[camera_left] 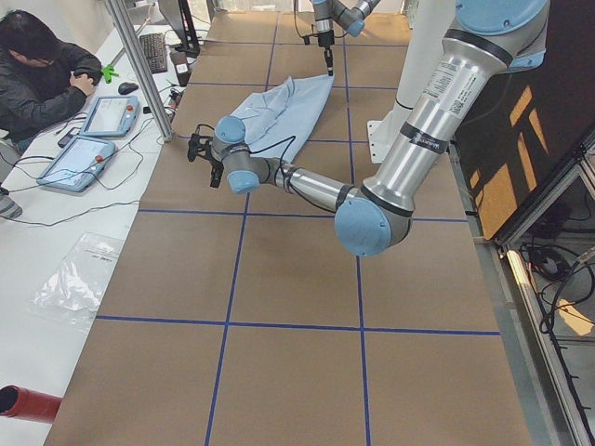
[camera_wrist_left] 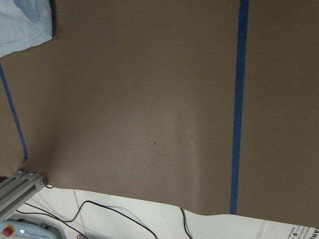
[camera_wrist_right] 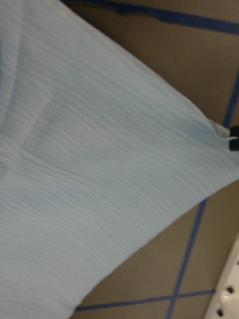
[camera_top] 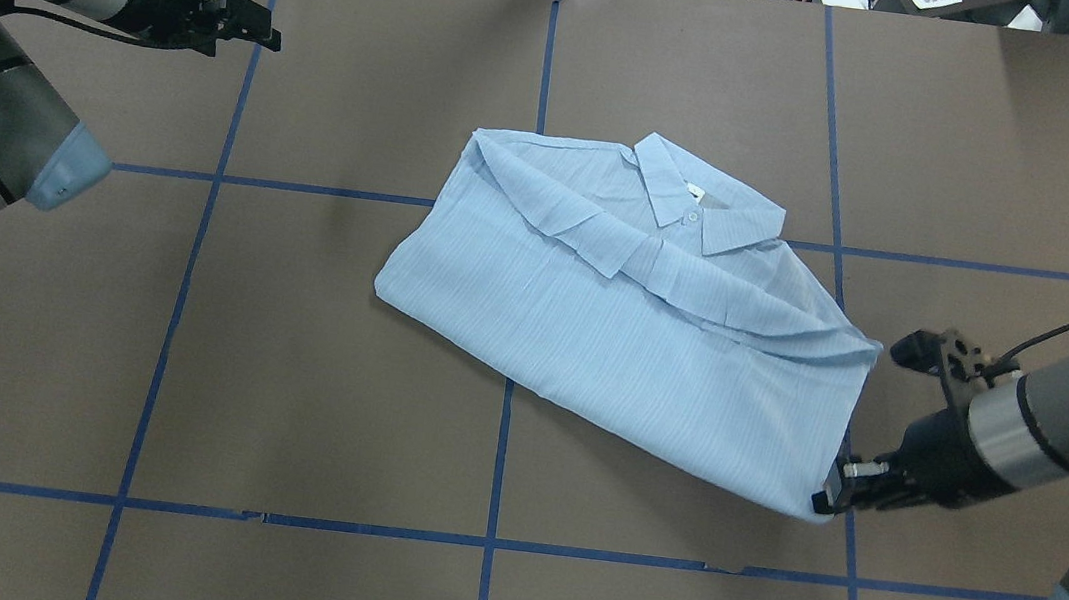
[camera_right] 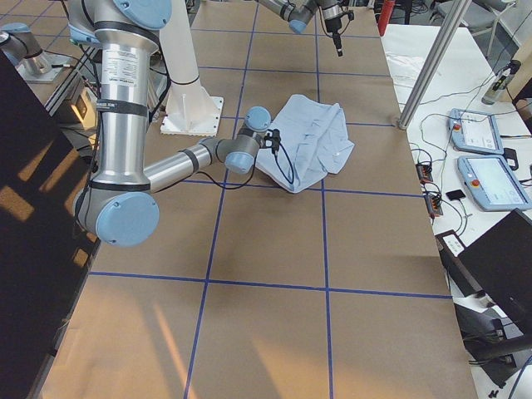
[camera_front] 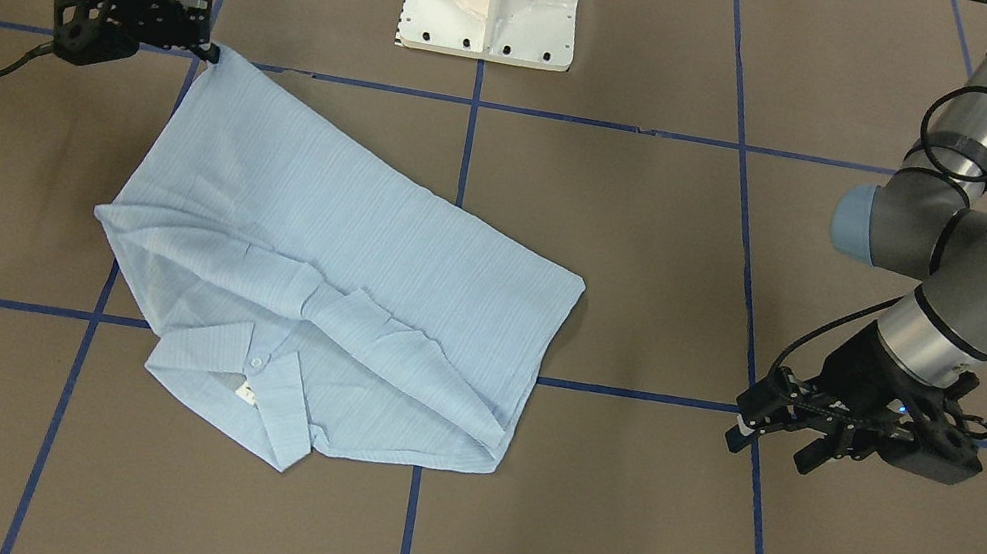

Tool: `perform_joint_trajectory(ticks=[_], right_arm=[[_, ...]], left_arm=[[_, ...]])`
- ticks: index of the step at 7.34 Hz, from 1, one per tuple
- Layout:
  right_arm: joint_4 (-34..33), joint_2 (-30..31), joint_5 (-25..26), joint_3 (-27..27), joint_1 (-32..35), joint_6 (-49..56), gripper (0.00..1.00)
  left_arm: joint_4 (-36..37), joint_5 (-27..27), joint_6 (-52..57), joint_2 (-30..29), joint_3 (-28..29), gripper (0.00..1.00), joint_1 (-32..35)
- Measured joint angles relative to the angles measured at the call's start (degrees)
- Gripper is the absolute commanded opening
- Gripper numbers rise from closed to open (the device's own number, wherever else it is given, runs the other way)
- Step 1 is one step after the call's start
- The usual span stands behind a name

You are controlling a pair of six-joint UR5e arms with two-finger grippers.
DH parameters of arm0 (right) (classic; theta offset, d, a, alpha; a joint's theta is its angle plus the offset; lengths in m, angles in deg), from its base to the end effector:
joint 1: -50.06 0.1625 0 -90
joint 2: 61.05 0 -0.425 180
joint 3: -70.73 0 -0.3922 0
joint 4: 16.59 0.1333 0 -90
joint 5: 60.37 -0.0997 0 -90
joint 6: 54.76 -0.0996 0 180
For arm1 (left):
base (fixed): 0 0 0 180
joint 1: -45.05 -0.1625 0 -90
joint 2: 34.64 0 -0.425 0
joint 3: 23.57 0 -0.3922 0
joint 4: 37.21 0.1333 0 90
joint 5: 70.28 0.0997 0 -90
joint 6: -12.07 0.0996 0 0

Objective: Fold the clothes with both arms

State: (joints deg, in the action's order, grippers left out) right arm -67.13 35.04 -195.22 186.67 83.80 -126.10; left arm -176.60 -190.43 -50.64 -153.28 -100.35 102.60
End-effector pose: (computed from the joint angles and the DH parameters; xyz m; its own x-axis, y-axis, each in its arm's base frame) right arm -0.3271 -0.2943 0.4022 0.3667 -0.0278 0.9299 0.2405 0.9684 -0.0659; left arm 0.3065 -0.6372 0.3777 0.4257 0.0694 -0.9022 0.3270 0.9179 0.2249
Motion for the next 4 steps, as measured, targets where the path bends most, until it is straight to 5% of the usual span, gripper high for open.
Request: perform_joint_trajectory(ticks=[1, 2, 3, 4], right_arm=[[0.00, 0.49, 0.20, 2.39, -6.21, -2.37, 0.00], [0.00, 0.63, 0.40, 4.05, -11.75, -4.04, 0.72], [0.00, 0.54, 0.52, 5.06, -15.40, -4.79, 1.00], [0.00, -0.02, 0.68, 5.48, -16.89, -5.07, 1.00]], left_arm=[[-0.05, 0.00, -0.21, 0.00, -0.17, 0.95, -0.09], [-0.07, 0.00, -0.27, 0.03, -0.27, 0.99, -0.13], [-0.10, -0.02, -0.30, 0.06, -0.39, 0.99, -0.15], [-0.12, -0.06, -0.35, 0.07, -0.64, 0.99, -0.19]])
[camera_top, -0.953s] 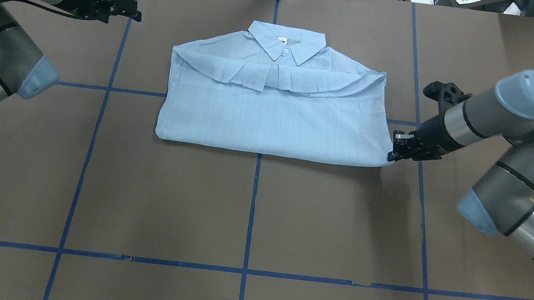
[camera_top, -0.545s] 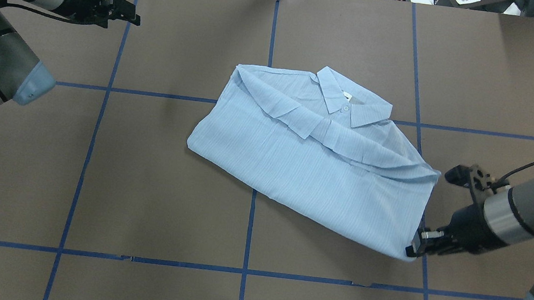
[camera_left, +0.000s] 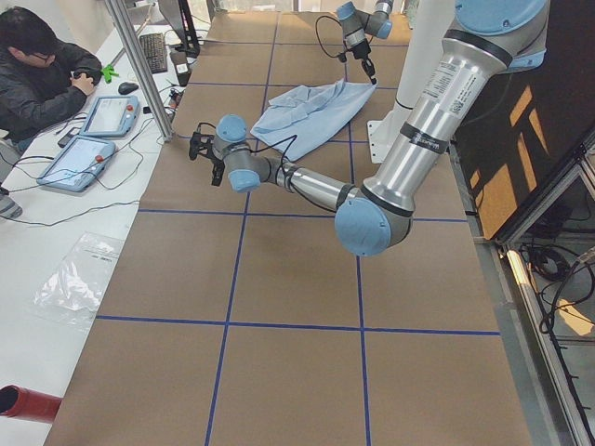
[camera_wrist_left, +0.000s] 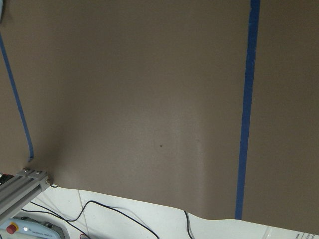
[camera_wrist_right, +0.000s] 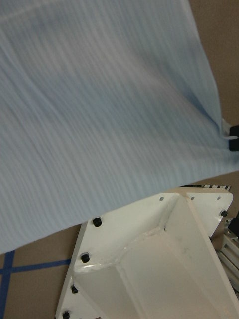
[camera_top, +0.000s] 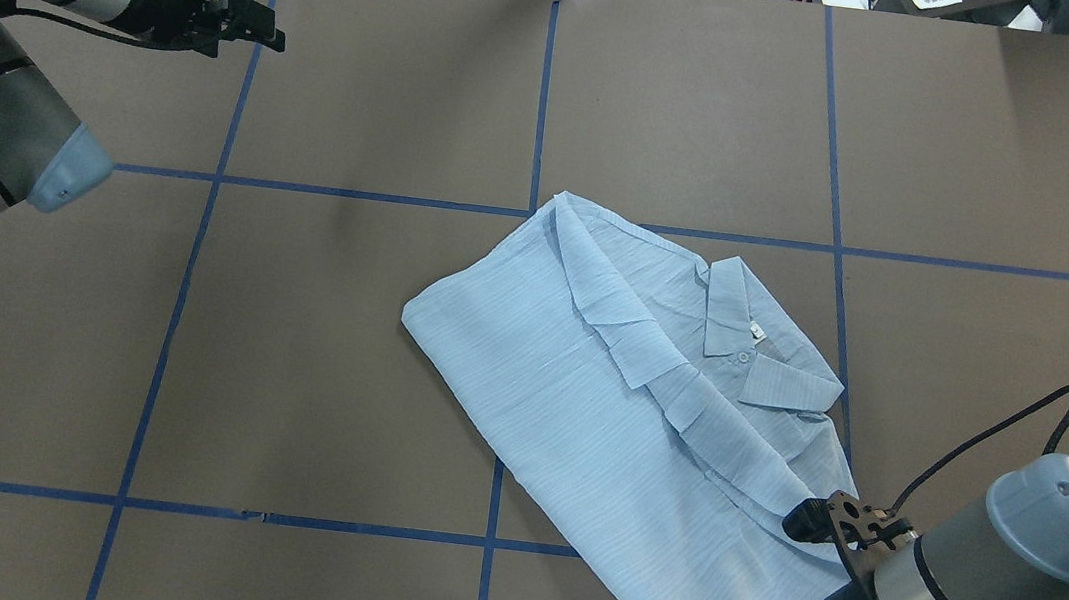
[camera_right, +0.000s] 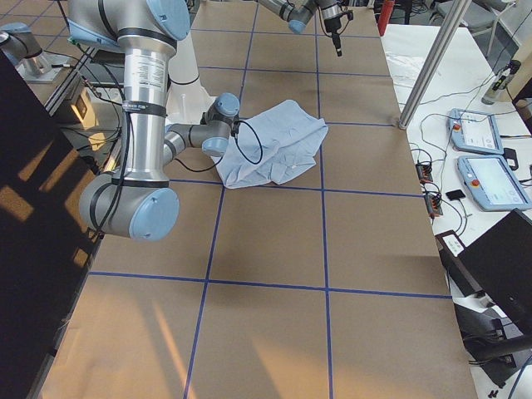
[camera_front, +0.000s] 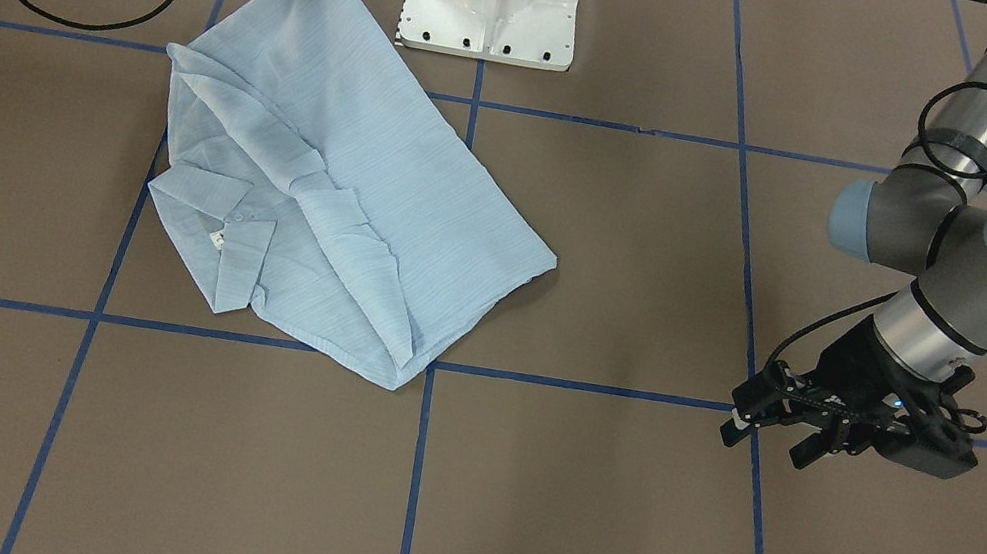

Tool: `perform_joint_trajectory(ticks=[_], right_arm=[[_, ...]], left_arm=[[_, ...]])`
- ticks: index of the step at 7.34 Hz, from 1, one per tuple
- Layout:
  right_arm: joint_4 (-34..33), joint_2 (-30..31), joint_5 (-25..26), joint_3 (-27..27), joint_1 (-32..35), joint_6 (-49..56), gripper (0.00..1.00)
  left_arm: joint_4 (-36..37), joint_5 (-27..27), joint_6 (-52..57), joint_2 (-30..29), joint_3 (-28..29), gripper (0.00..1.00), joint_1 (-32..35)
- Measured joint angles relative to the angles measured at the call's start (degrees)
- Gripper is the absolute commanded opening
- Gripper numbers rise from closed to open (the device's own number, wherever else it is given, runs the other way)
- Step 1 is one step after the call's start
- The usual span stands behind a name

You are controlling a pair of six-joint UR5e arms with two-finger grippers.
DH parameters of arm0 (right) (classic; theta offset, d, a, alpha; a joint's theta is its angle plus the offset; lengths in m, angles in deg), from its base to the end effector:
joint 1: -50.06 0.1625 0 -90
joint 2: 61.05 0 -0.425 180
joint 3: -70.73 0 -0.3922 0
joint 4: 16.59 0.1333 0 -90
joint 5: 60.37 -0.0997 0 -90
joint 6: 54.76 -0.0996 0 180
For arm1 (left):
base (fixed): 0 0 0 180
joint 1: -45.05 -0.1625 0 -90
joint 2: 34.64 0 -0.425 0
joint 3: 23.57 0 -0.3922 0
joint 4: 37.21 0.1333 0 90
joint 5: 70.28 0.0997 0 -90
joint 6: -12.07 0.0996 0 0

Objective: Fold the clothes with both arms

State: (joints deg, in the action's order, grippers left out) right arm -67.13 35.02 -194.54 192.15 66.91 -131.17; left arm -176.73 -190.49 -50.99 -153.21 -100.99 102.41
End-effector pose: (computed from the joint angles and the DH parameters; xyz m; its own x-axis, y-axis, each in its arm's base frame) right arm -0.3802 -0.1819 0.3574 0.3030 -0.0843 0.9493 0.4802 0.8739 -0.0756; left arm 0.3075 -0.6343 0.3727 0.4171 0.0747 -0.9058 0.3273 0.9174 0.2264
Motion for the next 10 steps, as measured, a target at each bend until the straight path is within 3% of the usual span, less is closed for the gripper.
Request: perform_joint_trajectory(ticks=[2, 4, 6, 10], right_arm=[[0.00, -3.55, 0.23, 0.06, 4.45, -0.07, 1.00], [-0.04, -9.56, 0.82, -0.39, 16.32, 0.09, 1.00], [-0.01, -12.36, 3.40, -0.68, 25.20, 0.61, 1.00], [-0.08, -13.91, 7.32, -2.16, 28.66, 0.74, 1.00]], left_arm=[[0.44, -0.84, -2.24, 0.21, -1.76, 0.99, -1.06], [0.91, -0.57, -11.51, 0.83, -5.37, 0.98, -6.86], [3.50, 4.94, -20.04, 0.13, -8.03, 0.91, -14.88], [7.53, 11.91, -25.28, -2.06, -8.57, 0.76, -24.66]])
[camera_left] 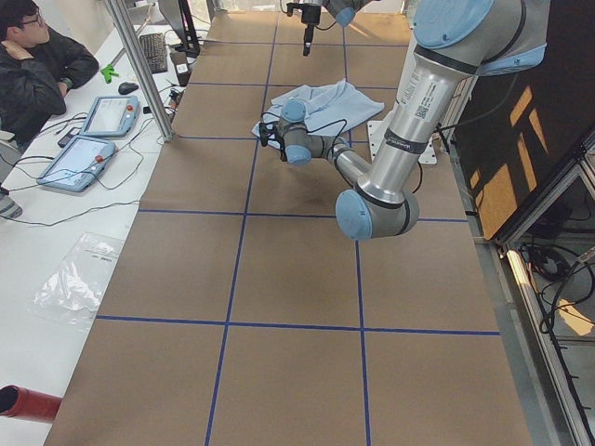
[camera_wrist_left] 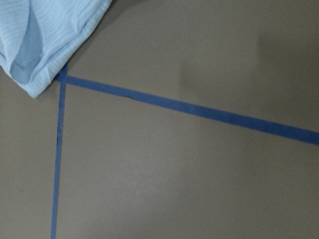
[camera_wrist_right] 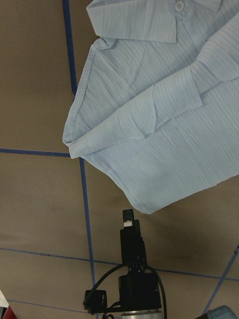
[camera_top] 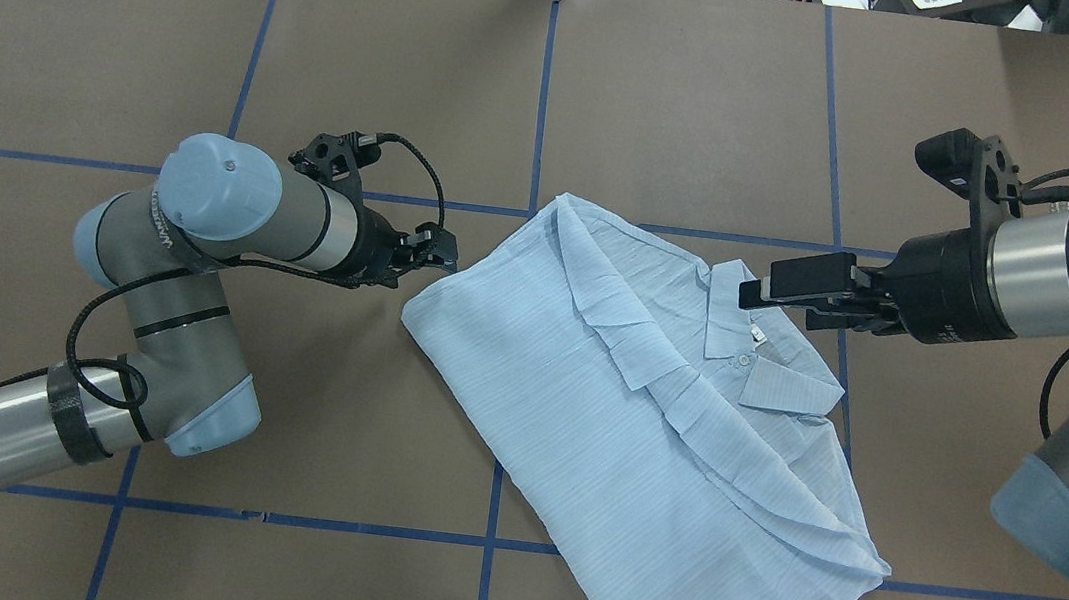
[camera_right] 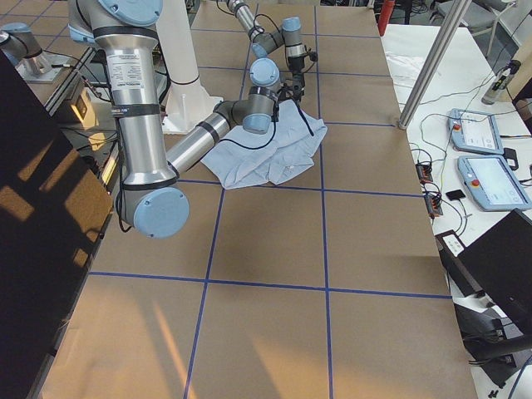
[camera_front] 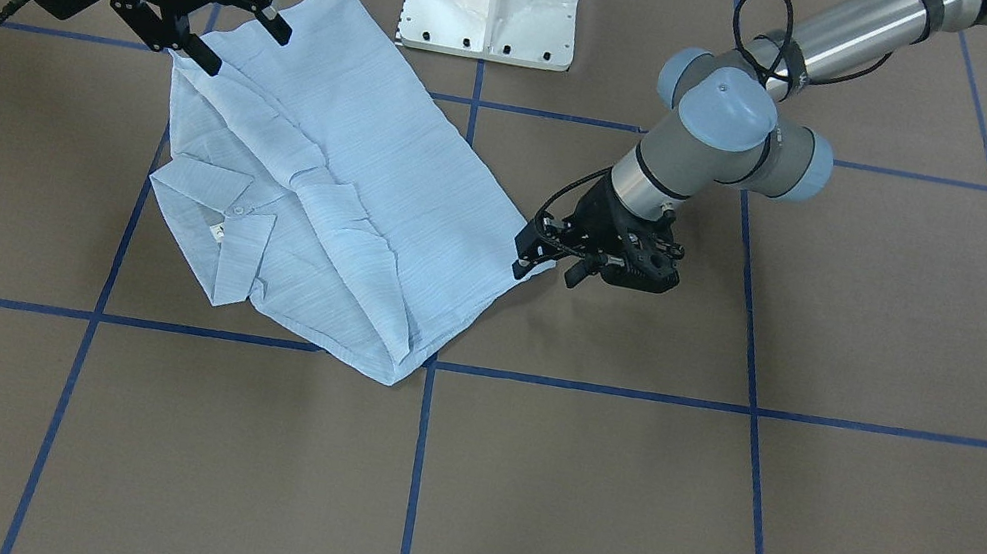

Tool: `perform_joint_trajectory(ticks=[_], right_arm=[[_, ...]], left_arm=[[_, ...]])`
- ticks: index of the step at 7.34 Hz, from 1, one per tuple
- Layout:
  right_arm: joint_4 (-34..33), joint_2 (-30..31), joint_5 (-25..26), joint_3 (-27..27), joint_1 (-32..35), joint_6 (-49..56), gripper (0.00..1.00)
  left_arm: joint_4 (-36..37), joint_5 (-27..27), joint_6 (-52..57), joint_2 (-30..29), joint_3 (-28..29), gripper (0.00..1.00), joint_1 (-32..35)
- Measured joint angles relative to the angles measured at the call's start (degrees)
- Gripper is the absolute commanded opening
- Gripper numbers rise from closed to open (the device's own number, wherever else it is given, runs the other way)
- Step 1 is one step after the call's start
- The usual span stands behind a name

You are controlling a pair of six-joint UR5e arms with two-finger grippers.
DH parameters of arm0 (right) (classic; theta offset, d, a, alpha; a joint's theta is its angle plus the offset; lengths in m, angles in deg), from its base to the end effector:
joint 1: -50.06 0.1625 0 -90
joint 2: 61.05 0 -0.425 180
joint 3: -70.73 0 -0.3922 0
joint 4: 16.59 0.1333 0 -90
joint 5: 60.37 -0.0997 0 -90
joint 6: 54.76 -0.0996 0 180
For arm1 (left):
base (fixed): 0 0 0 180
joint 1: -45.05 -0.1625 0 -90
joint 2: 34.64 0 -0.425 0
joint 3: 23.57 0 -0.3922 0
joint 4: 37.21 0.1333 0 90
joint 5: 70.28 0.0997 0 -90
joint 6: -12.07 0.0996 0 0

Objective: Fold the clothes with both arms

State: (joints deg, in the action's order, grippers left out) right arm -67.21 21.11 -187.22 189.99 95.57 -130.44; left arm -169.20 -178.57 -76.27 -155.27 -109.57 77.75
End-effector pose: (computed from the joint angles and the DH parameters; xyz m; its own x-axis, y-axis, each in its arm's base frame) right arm -0.2780 -0.3880 0.2686 0.1989 -0.0800 0.9768 -0.1167 0.9876 0.1046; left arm 0.5268 -0.4595 0.2940 0.3144 -0.1691 -0.9341 0.2580 0.9622 -0.0874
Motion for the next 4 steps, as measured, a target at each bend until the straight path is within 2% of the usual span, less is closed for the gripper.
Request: perform_joint_trajectory(ticks=[4], right_arm=[[0.00, -0.01, 0.10, 0.13, 0.32, 0.00, 1.00]], left_arm=[[0.16, 0.77, -0.03, 0.08, 0.19, 0.75, -2.16]])
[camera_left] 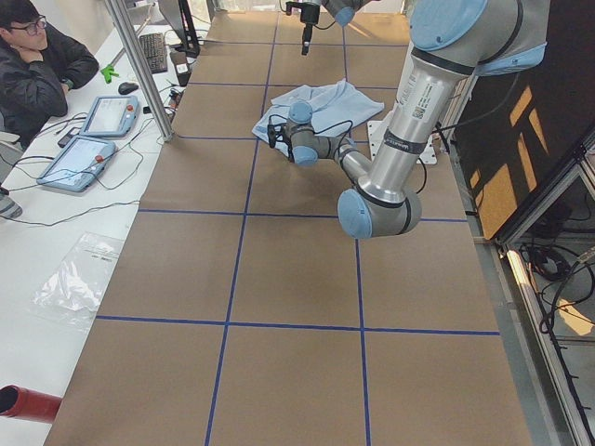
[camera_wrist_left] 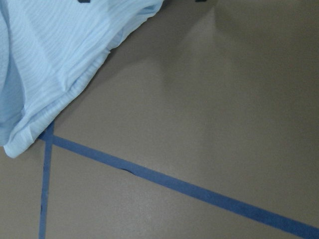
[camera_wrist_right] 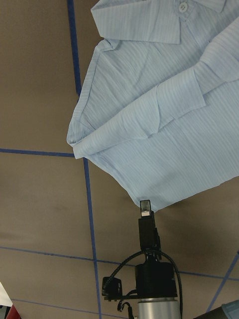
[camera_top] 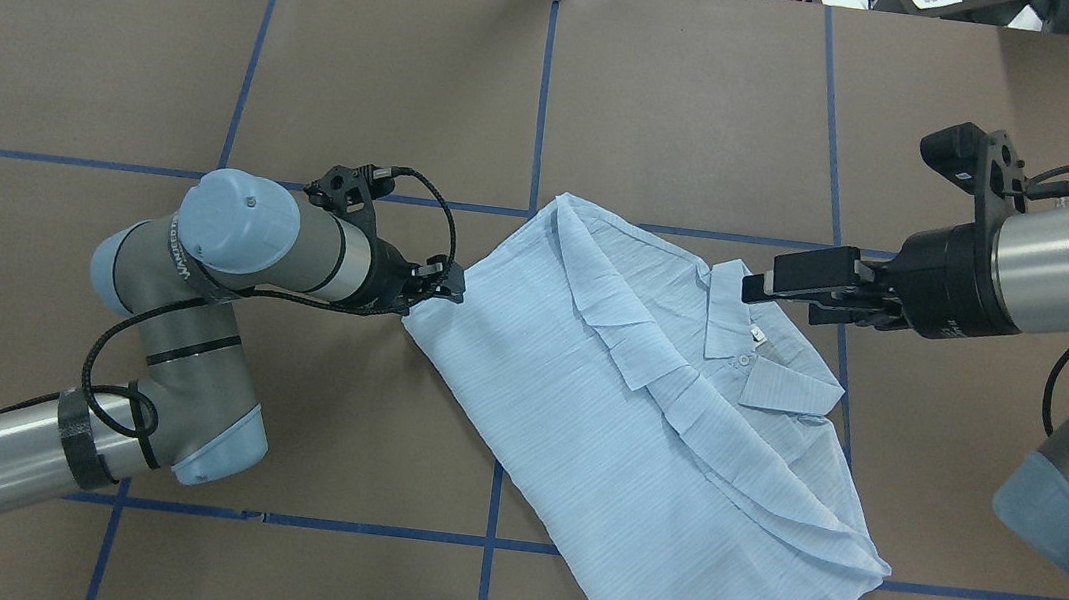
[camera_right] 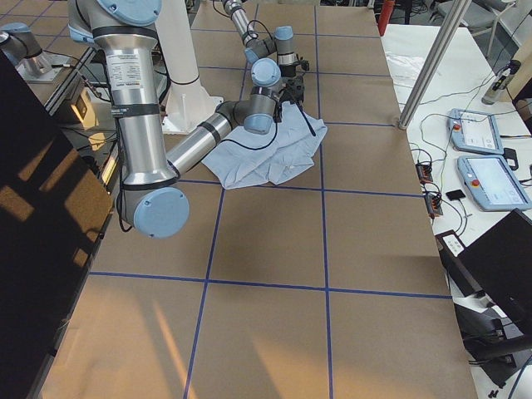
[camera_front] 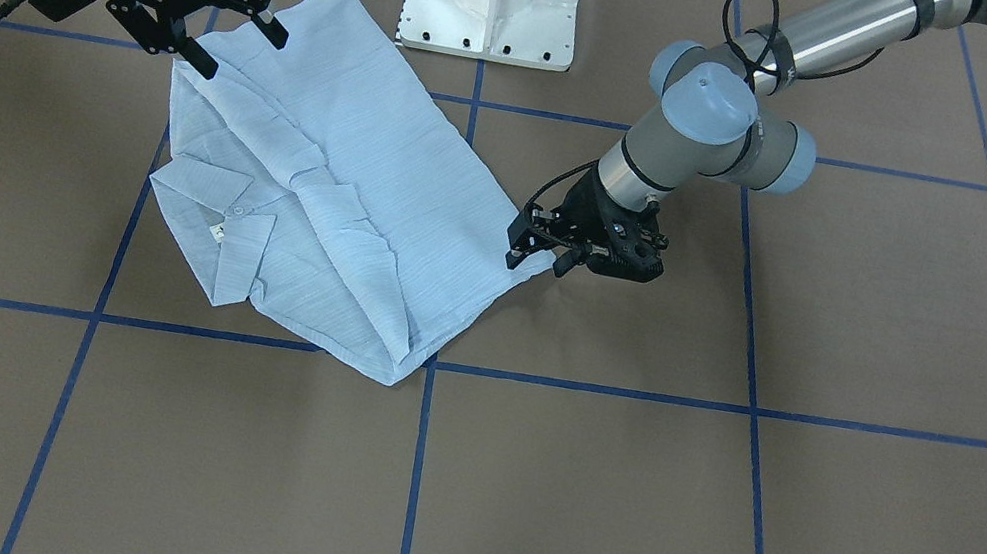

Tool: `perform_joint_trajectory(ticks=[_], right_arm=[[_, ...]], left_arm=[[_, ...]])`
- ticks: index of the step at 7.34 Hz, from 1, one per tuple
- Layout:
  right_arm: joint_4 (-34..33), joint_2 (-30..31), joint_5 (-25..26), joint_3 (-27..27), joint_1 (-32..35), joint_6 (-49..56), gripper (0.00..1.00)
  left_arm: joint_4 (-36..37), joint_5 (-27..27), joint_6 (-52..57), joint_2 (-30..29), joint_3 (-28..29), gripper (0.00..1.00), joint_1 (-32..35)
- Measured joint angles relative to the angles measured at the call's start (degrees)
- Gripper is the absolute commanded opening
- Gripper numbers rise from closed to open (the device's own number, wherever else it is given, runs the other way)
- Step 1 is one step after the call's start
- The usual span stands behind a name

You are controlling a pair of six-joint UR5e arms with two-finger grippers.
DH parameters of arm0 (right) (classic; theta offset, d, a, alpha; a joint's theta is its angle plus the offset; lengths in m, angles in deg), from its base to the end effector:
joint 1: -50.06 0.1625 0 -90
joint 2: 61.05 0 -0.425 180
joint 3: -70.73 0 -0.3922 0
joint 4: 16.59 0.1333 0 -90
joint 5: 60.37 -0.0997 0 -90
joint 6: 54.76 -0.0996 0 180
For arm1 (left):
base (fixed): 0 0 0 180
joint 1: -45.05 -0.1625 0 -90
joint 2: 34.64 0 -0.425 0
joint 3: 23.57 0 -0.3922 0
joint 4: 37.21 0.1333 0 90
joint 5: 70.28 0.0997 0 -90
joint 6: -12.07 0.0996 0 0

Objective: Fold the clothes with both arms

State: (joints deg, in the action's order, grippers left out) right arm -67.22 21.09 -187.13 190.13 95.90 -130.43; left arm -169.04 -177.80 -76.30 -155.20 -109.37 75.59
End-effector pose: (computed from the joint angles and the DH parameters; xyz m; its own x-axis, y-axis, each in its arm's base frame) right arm -0.2752 -0.3892 0.2675 0.1979 -0.0808 0.9769 -0.1240 0.9865 0.1067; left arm 0.5441 -0.4410 0.2970 0.3268 -0.1613 -0.9312 0.2346 0.9683 -0.0854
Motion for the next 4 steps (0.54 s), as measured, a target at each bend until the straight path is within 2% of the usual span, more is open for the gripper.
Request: perform_joint_trajectory(ticks=[4], right_arm=[[0.01, -0.04, -0.25, -0.03, 0.16, 0.00, 1.00]], left_arm=[[0.06, -0.06, 0.35, 0.58, -0.53, 0.75, 0.01]])
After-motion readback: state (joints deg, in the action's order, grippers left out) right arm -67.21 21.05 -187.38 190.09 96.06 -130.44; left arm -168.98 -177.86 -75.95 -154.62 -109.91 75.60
